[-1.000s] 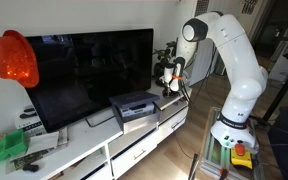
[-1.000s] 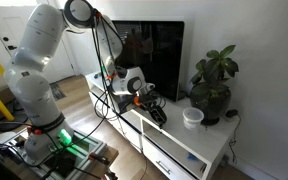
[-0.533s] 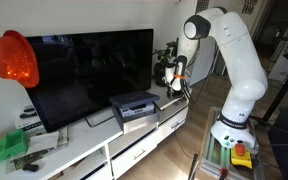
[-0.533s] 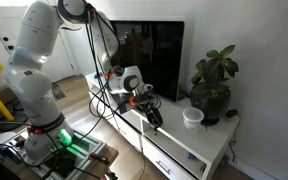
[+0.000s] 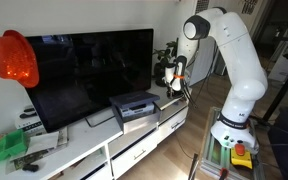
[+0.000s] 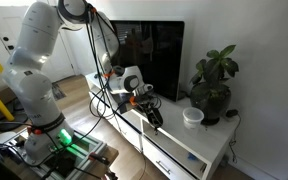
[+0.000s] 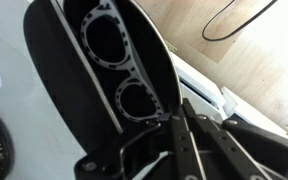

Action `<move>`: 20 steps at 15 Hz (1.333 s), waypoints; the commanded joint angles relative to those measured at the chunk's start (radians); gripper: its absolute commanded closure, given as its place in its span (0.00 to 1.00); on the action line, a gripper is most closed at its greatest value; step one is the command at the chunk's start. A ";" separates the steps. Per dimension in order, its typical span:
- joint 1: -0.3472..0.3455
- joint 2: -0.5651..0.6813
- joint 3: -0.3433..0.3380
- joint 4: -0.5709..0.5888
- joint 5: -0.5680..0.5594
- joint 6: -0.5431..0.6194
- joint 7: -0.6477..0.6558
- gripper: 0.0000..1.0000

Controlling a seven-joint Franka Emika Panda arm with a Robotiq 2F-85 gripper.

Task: Pick up the glasses pouch and put it in the far right shelf of the television stand

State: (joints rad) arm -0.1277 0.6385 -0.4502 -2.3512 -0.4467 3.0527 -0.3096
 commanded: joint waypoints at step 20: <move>-0.096 0.432 0.021 -0.040 0.003 0.559 -0.230 0.96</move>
State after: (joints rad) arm -0.2164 1.0755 -0.4359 -2.3902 -0.4524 3.6159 -0.5268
